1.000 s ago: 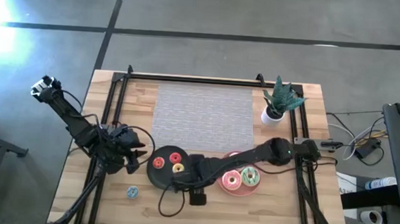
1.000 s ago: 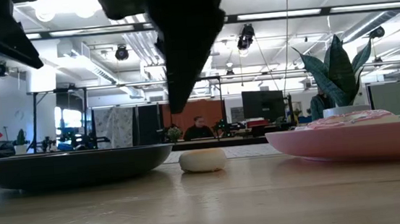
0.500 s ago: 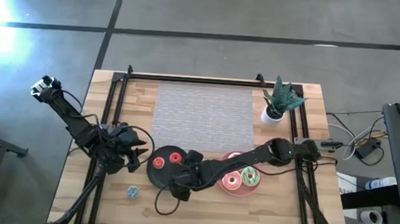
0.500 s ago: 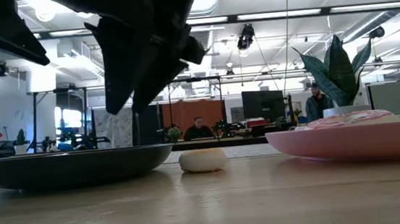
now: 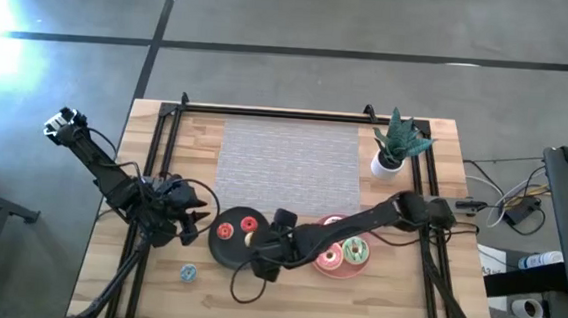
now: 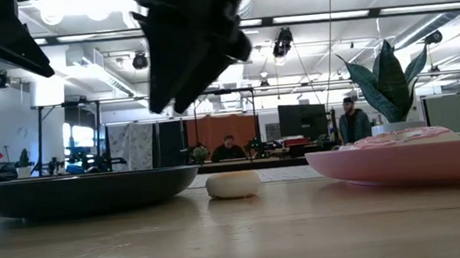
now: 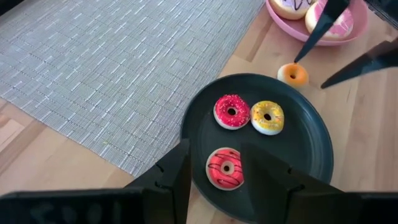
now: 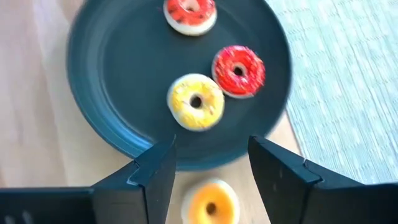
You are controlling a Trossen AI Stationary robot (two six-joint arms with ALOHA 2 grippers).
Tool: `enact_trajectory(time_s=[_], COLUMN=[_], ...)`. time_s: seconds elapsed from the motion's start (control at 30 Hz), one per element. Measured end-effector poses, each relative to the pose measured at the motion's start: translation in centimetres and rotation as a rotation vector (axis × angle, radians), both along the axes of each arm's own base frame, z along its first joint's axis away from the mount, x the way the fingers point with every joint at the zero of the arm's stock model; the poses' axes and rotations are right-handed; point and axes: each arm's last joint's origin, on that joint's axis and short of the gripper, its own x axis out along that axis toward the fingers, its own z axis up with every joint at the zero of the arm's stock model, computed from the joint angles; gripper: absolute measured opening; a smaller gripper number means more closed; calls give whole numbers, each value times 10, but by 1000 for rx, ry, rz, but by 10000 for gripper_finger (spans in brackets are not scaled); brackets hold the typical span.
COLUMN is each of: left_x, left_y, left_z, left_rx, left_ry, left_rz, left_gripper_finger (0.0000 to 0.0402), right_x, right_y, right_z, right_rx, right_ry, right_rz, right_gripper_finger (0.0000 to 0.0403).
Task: Pick & Place donuts
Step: Put the small white donut on the black plate
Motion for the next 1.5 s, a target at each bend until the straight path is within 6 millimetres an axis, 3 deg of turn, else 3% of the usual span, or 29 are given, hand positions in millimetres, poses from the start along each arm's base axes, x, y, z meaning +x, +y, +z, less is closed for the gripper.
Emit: enact_trajectory(time_s=[0.33,0.53,0.8,1.03,1.27,1.5], left_x=[1,4,8,8,7,7], left_y=[0,2,8,7,7,7], left_z=[1,3,3,3,2,2], left_rx=[-20,-33,-74,-99,-100,-85], left_ry=[-27,-101,-124,-107,-99,-95], left_rz=[32,114,202,191,185,173], left_gripper_finger=[112,112,112,112,112,112], right_x=[-47,-84,-113,-110,-100,-74], right_y=[-12,-24,-21,-9,0,10], right_z=[-3,7,-6,-6,-32,-37], right_rx=[19,16,71,39,123,73], right_ry=[-50,-68,-77,-77,-18,-33], right_rz=[-23,-34,-13,182,285,349], right_gripper_finger=[192,192,192,192,192,192])
